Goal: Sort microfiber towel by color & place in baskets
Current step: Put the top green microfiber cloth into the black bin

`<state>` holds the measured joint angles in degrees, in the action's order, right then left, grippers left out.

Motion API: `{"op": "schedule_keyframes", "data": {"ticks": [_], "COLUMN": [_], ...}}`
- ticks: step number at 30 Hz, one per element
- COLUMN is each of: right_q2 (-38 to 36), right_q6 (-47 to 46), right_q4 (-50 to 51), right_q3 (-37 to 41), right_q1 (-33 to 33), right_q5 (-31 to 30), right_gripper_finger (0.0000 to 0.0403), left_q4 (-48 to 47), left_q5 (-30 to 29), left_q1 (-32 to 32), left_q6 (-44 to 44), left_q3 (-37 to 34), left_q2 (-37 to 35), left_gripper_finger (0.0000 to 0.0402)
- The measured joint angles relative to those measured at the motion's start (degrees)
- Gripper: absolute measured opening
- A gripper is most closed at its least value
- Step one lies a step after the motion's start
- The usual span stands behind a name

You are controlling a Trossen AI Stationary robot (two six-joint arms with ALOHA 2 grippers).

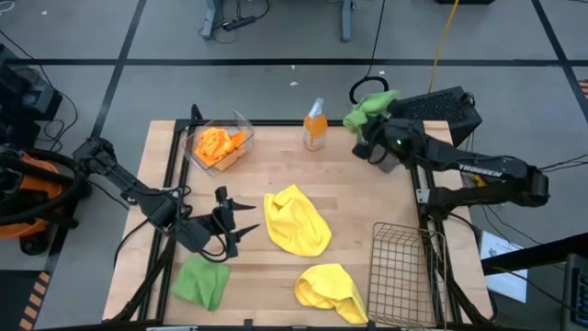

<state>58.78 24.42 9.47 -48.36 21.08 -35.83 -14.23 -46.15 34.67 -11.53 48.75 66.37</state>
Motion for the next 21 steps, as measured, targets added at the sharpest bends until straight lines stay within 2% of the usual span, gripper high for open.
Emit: {"op": "schedule_keyframes", "data": {"ticks": [5, 11, 21], "right_q2": [2.91, 7.07, 16.83], "right_q6": [-3.89, -6.54, -10.58], "right_q4": [5.61, 10.94, 13.73], "right_q3": [0.00, 0.02, 0.02], "right_q1": [8.28, 15.60, 20.95], "right_q5": [4.84, 6.18, 9.14], "right_gripper_finger": [0.0026, 0.0026, 0.0027], "left_q4": [0.01, 0.06, 0.17], "left_q5": [0.00, 0.00, 0.74], "left_q1": [-1.15, -1.73, -1.70], "left_q6": [-0.07, -0.15, -0.24], "left_q3": [0.00, 0.00, 0.00], "left_q2": [0.00, 0.00, 0.22], "left_gripper_finger": [0.0235, 0.0235, 0.0235]}}
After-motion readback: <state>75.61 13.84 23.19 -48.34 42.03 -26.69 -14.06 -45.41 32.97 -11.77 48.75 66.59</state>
